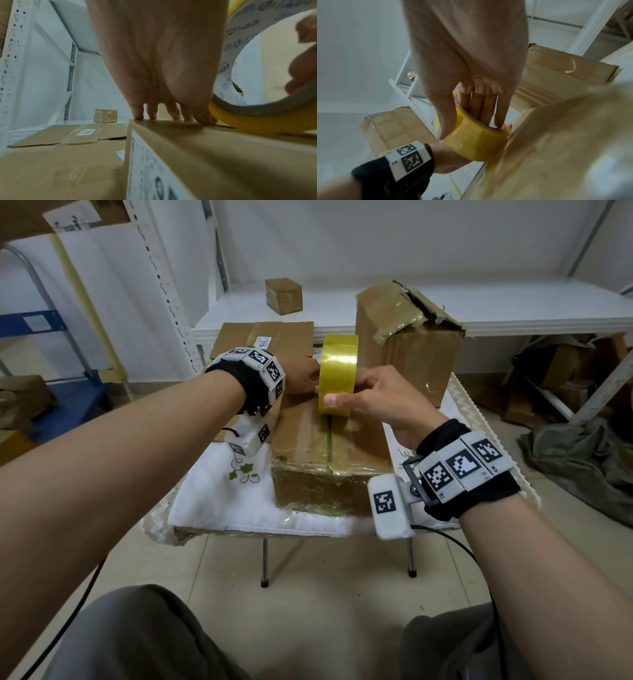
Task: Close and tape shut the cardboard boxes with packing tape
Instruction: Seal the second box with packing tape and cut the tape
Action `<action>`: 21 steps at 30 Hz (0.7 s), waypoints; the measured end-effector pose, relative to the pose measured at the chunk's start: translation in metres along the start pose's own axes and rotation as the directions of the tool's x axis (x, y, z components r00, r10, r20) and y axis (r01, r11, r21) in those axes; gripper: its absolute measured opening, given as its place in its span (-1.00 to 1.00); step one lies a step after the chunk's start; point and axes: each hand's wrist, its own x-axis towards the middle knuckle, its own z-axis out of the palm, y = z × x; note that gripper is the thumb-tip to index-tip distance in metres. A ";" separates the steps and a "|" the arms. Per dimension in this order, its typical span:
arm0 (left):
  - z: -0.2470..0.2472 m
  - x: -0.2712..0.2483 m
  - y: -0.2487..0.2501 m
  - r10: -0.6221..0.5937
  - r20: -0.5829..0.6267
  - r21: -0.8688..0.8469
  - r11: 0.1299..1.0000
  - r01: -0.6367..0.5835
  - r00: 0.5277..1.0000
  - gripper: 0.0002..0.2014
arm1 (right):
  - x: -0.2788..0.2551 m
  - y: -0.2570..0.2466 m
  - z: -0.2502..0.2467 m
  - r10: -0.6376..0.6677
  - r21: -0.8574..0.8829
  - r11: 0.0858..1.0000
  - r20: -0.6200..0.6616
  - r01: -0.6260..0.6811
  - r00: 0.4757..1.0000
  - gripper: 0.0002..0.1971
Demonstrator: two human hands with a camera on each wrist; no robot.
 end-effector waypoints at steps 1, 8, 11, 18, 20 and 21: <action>0.000 -0.001 0.002 -0.015 0.010 -0.012 1.000 0.015 1.000 -0.64 | 0.000 -0.001 -0.001 0.000 -0.014 1.000 0.003 0.000 1.000 -0.70; -0.003 -0.012 0.002 -0.022 -0.039 -0.060 0.998 0.020 0.999 -0.56 | -0.003 -0.011 -0.002 0.024 -0.003 1.000 0.066 -0.024 0.998 -0.41; -0.004 -0.015 0.004 -0.025 -0.026 -0.091 0.996 0.023 0.999 -0.55 | -0.004 -0.013 -0.002 0.041 -0.020 0.999 0.090 -0.039 0.995 -0.46; 0.000 -0.017 0.001 -0.029 0.015 -0.026 0.999 0.030 0.999 -0.58 | -0.007 -0.012 -0.002 0.048 0.069 0.996 0.065 -0.053 0.997 -0.76; 0.003 -0.019 0.002 0.008 -0.007 -0.036 0.999 -0.008 1.000 -0.55 | -0.009 -0.011 -0.001 0.052 0.061 0.997 0.080 -0.057 0.995 -0.81; 0.006 -0.019 0.000 0.019 -0.015 -0.045 0.999 -0.020 1.000 -0.55 | -0.009 -0.010 0.000 0.046 0.051 0.997 0.080 -0.050 0.996 -0.79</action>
